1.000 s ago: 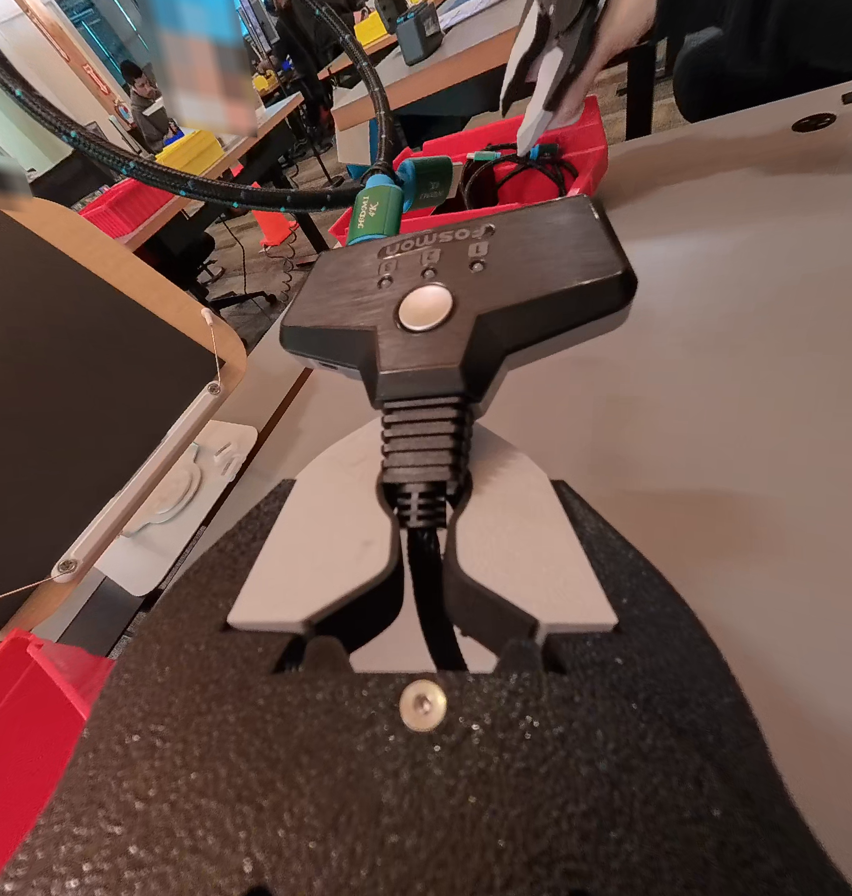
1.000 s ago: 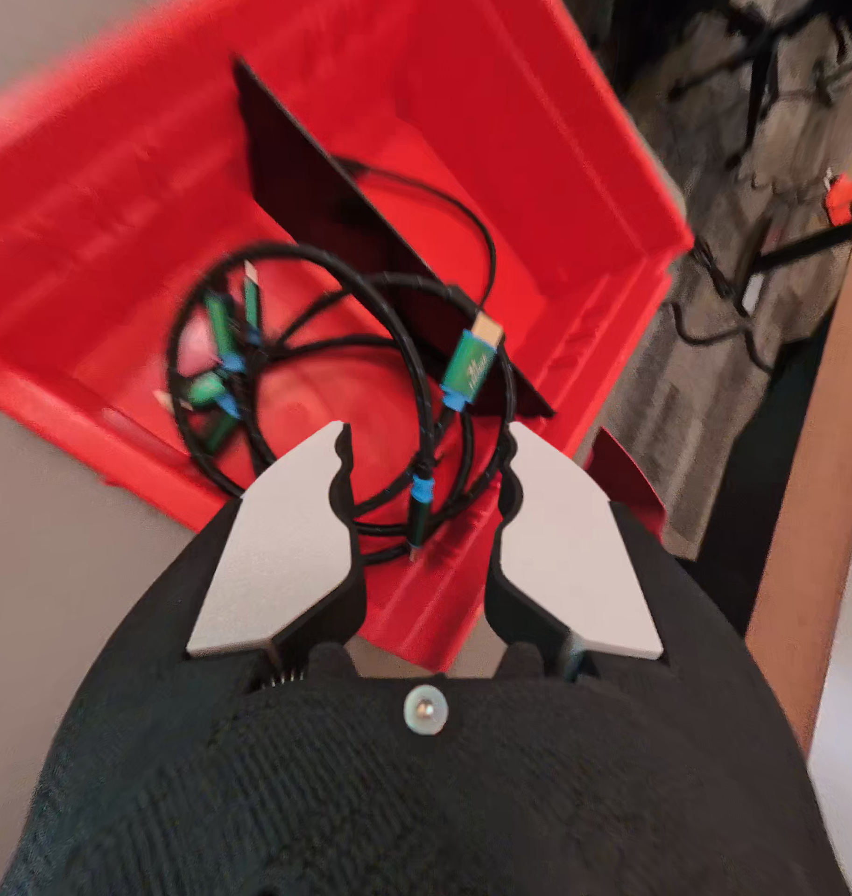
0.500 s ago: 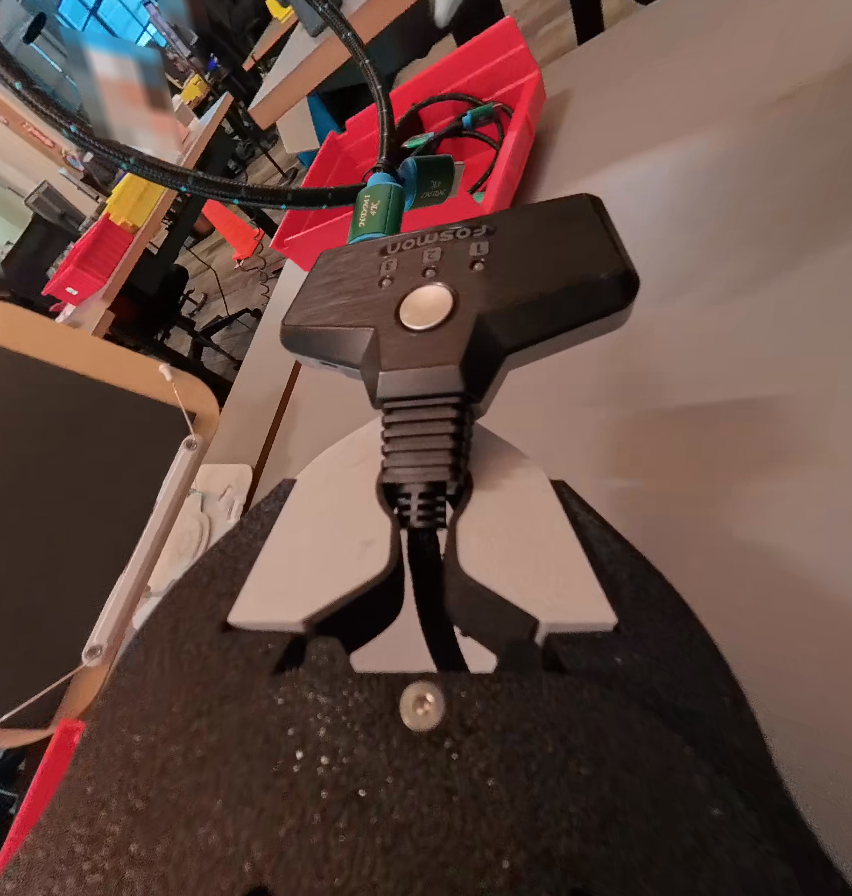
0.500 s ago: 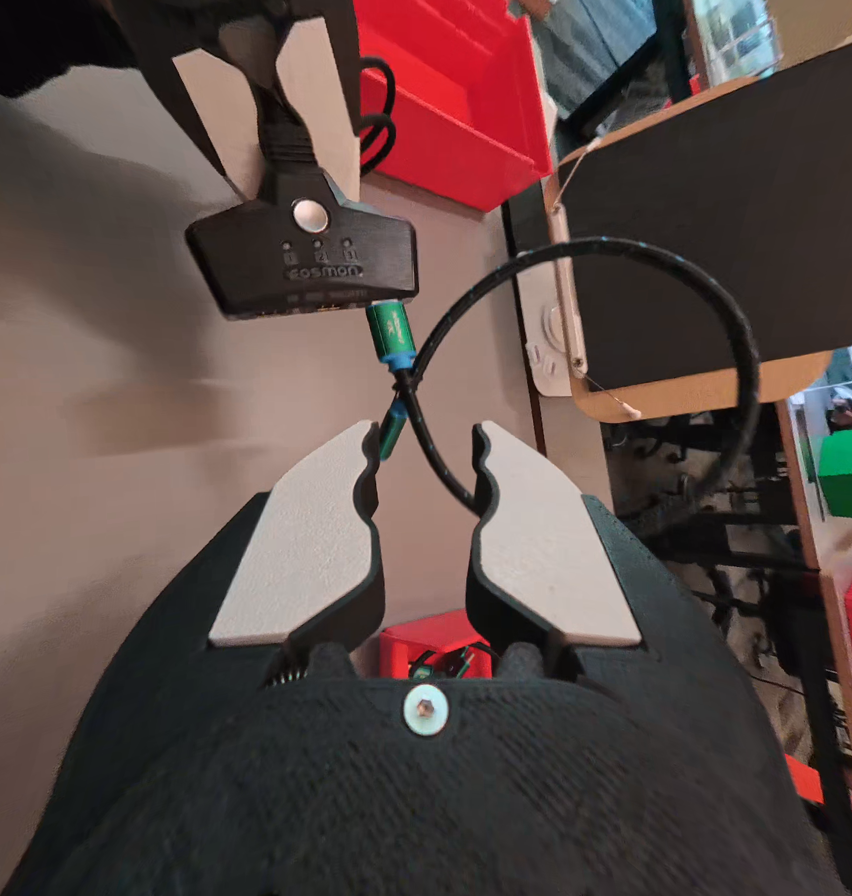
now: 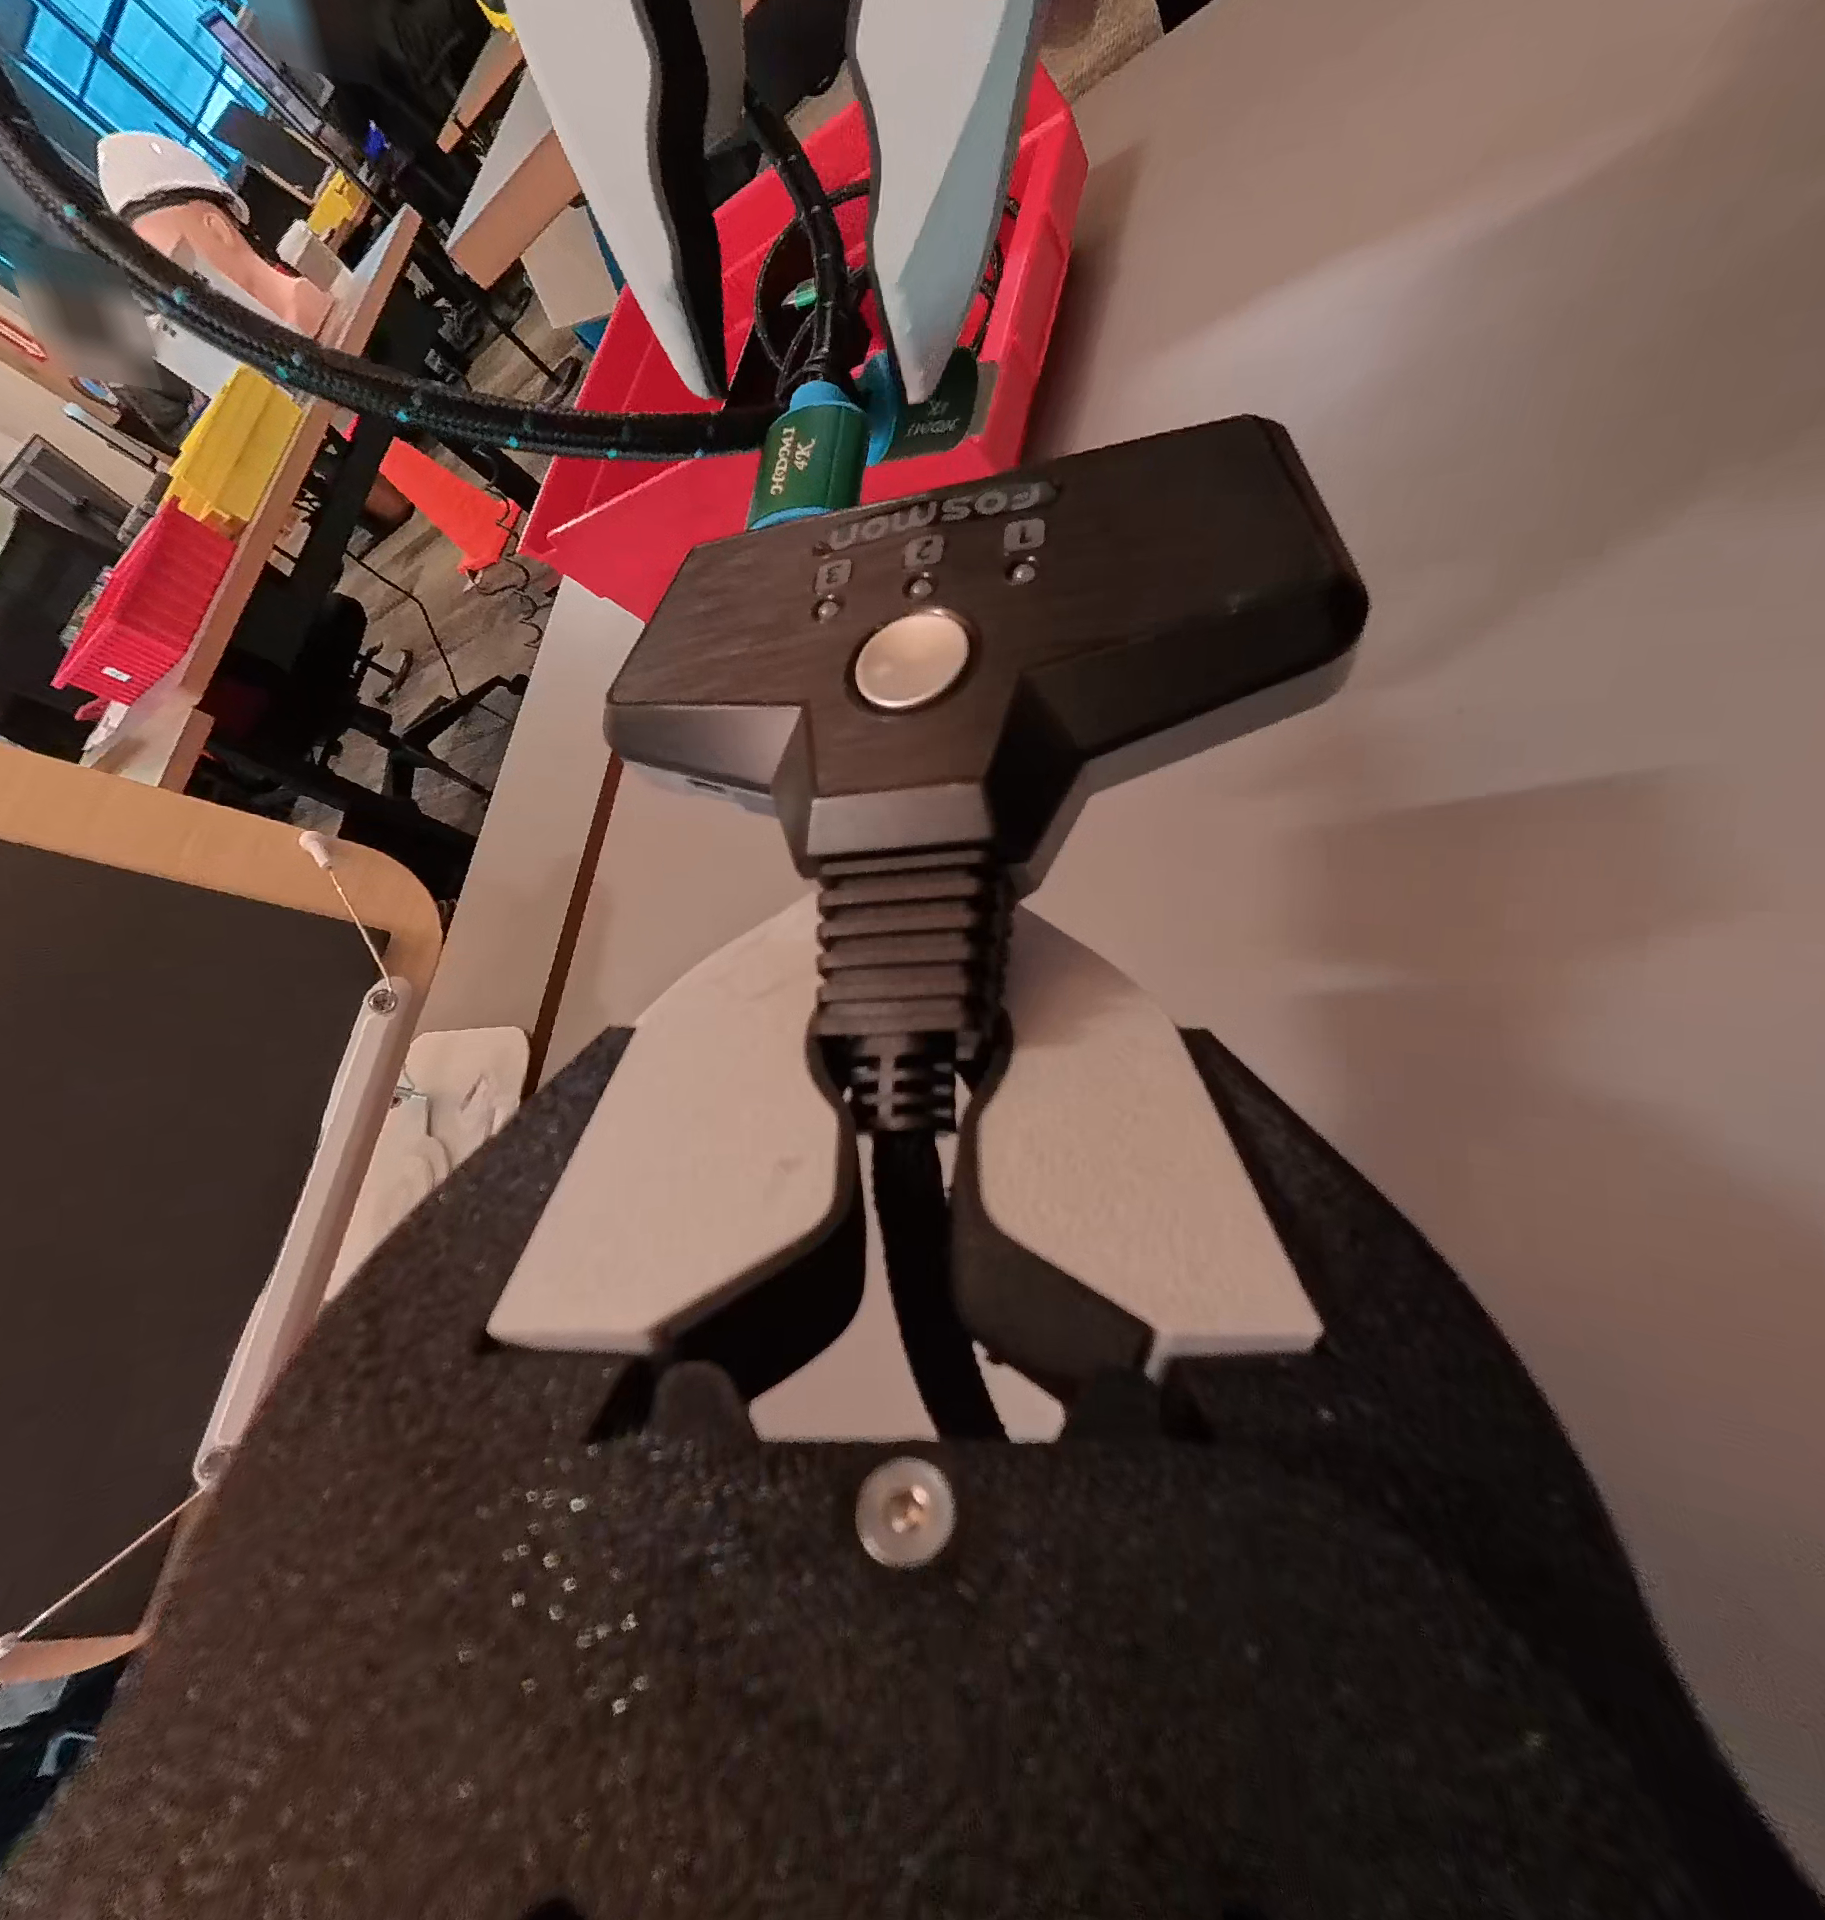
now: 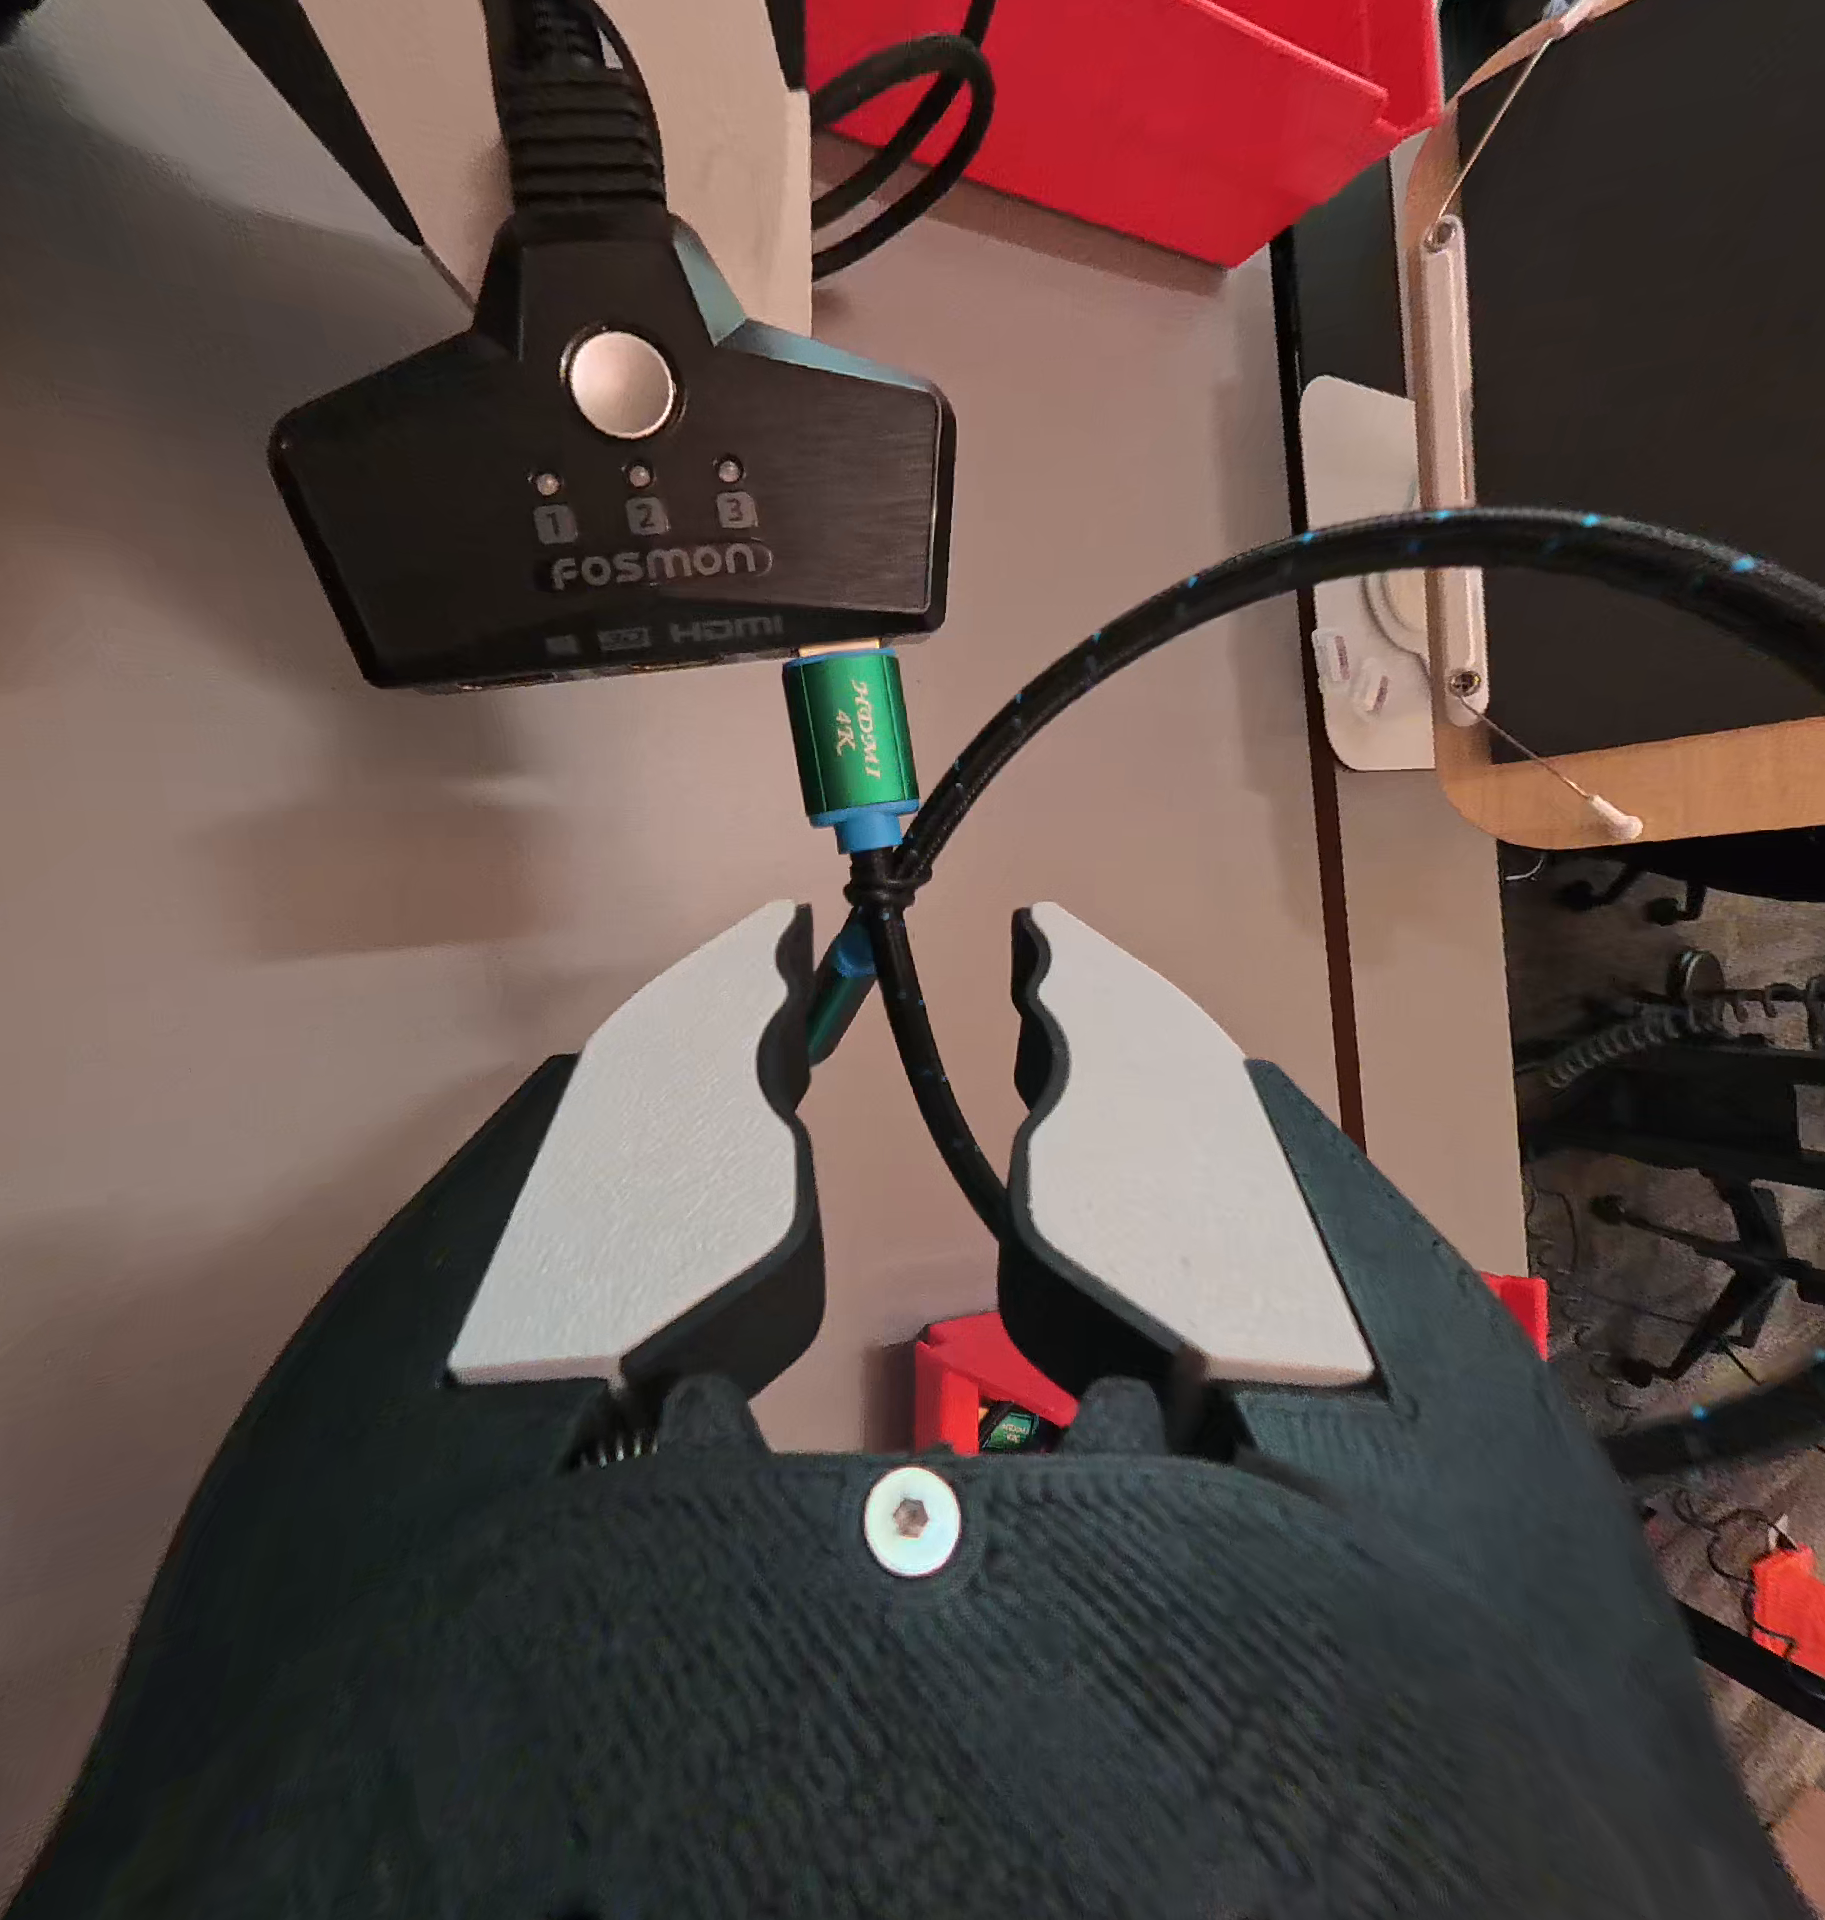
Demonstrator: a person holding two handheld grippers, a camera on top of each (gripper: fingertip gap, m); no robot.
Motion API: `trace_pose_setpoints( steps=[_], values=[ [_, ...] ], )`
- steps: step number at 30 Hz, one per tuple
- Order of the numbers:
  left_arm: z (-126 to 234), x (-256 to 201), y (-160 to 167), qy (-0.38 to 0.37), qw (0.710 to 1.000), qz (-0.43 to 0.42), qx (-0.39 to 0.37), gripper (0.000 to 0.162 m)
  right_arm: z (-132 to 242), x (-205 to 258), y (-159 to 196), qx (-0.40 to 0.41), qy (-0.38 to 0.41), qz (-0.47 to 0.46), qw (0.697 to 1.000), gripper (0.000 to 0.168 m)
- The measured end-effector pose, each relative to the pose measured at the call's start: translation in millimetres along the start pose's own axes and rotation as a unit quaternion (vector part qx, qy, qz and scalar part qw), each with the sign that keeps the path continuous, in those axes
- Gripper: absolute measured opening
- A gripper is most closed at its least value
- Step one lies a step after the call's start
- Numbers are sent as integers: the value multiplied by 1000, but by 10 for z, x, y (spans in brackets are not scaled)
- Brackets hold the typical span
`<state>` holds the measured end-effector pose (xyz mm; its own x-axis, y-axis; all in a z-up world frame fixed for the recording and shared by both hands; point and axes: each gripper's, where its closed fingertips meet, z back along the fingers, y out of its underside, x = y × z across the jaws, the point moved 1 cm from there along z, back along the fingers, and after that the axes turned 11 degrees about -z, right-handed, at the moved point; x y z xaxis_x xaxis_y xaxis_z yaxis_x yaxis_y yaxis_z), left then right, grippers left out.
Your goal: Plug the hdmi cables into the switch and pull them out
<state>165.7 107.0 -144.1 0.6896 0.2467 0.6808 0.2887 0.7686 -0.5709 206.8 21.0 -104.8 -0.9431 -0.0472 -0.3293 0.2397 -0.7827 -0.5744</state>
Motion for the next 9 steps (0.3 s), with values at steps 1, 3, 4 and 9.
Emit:
trace_pose_setpoints(
  steps=[1,3,4,9],
  values=[
    [0,-1,-5,0,1000,-2,0,12,-13,6,4,2,-3,0,1000,35],
    [-9,-10,-17,0,1000,-10,-1,12,-43,31,14,4,-16,0,1000,29],
    [-13,-15,-31,-1,1000,-14,-4,12,-57,48,21,4,-24,-1,1000,25],
    [-22,-31,-29,3,1000,-15,-6,12,-121,116,55,1,-55,-12,998,16]
  ],
)
